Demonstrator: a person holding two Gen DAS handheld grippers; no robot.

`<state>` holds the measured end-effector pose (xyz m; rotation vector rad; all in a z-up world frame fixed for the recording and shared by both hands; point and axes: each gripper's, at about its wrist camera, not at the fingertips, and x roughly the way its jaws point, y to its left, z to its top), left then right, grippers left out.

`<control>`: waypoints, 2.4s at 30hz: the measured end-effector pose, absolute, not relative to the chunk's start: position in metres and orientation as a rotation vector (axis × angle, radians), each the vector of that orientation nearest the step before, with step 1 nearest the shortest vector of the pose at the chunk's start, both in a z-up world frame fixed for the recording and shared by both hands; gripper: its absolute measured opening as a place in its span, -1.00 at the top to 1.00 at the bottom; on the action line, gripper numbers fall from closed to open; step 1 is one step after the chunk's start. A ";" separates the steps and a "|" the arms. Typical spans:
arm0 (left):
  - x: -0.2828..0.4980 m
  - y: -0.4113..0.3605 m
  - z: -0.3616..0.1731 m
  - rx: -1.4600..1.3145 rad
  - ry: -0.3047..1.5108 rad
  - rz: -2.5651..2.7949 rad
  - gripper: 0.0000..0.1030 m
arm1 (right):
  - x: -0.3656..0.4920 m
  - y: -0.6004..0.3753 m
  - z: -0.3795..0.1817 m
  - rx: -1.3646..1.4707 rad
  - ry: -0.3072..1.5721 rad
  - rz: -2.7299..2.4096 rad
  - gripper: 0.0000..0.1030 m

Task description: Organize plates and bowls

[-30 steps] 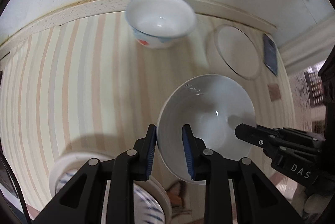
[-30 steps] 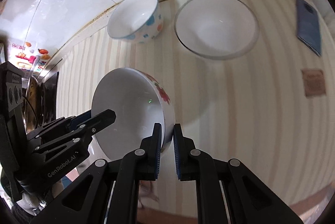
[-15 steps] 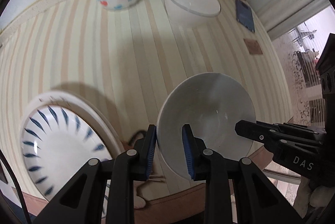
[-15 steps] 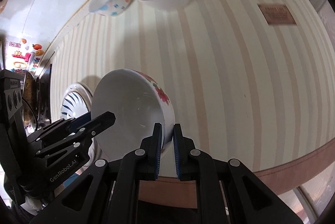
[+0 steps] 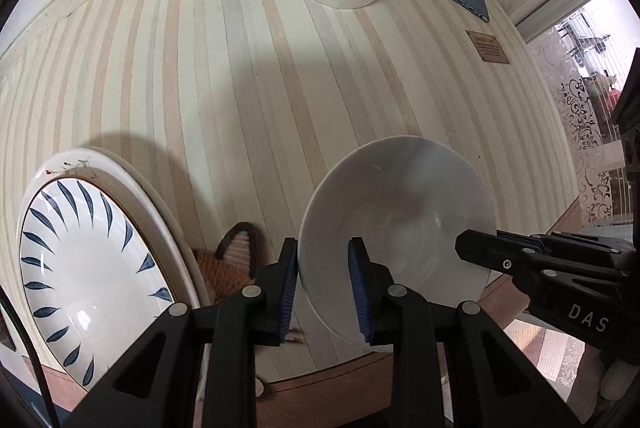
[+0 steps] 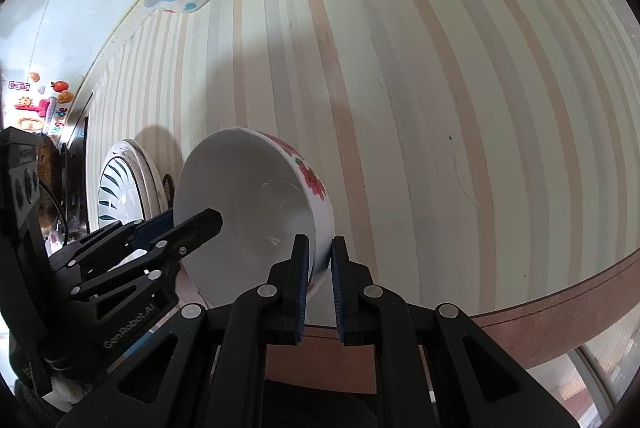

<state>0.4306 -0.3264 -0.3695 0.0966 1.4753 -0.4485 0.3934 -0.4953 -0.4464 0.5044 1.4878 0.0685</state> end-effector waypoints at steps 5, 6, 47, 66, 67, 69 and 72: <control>0.441 -0.316 -0.338 0.069 1.438 -0.419 0.56 | 0.401 -0.519 -0.427 0.595 1.474 0.075 0.74; 0.448 -0.312 -0.324 0.040 1.408 -0.410 0.54 | 0.404 -0.523 -0.421 0.608 1.462 0.075 0.62; 0.626 -0.365 -0.336 -0.018 1.365 -0.430 0.67 | 0.592 -0.542 -0.404 0.485 1.318 0.027 0.76; 0.467 -0.335 -0.286 0.078 1.388 -0.530 0.67 | 0.405 -0.503 -0.367 0.506 1.357 0.031 0.76; 0.462 -0.336 -0.289 0.086 1.395 -0.530 0.67 | 0.398 -0.502 -0.372 0.515 1.366 0.028 0.76; 0.455 -0.337 -0.295 0.103 1.409 -0.531 0.67 | 0.390 -0.500 -0.380 0.525 1.380 0.025 0.76; 0.447 -0.337 -0.307 0.129 1.432 -0.526 0.67 | 0.382 -0.497 -0.392 0.531 1.399 0.023 0.76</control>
